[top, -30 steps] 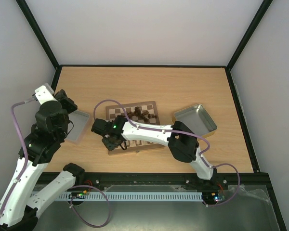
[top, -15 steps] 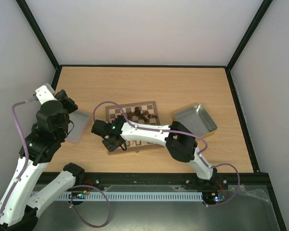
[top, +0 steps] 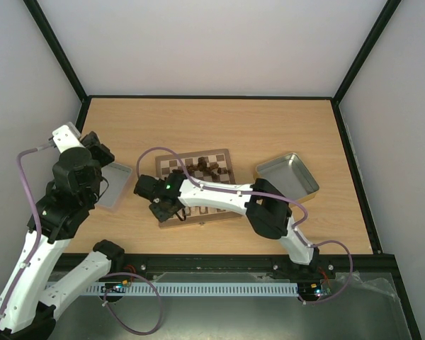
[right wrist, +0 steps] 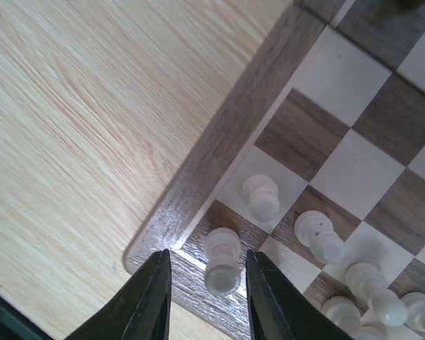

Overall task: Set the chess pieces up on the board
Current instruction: Place the chess piece on the chessboard.

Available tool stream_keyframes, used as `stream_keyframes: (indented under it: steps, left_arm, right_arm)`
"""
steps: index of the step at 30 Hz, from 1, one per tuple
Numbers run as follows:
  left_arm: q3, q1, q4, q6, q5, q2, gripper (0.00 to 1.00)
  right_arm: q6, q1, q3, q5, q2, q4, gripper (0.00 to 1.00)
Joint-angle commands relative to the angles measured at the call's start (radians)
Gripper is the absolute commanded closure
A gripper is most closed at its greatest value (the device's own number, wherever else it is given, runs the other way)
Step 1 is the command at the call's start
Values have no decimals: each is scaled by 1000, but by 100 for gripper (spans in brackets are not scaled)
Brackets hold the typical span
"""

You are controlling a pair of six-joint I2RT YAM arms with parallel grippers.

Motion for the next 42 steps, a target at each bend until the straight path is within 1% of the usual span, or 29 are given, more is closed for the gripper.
stream_keyframes:
  steps: [1,5,10,14,17,18,20,23,27,30,34,38,42]
  left_arm:
    - [37,6,3,26,34,7,91]
    - [35,6,33,57,133,22,91]
    - [29,6,70,104,331,84,91]
    - [20,5,89,125,505,162,90]
    - [-14,-4,118,118,612,228,90]
    - [-25,-11,127,112,626,250,90]
    - [-54,-44,152,96,631,295,90]
    - [-93,-124,191,73,588,366,90]
    - [-143,-263,251,60,493,475,90]
    - [-174,-324,289,51,436,555,90]
    - [-200,-374,341,65,383,655,90]
    - [-200,-386,376,67,386,749,90]
    - [-205,-387,414,68,405,811,90]
  right_arm:
    - [27,8,-5,30,-102,47,71]
    - [59,1,-84,24,-195,136,69]
    - [140,-53,-231,67,-334,260,67]
    - [258,-148,-458,88,-478,398,67]
    - [349,-242,-652,108,-617,512,66]
    - [375,-272,-709,116,-662,543,66]
    - [421,-330,-807,128,-744,594,64]
    - [461,-398,-918,148,-850,642,62]
    - [470,-446,-999,175,-936,669,60]
    - [465,-463,-1032,177,-963,680,59]
    - [455,-468,-1051,165,-967,691,59]
    - [451,-470,-1066,158,-969,700,59]
    - [451,-471,-1075,160,-976,702,59]
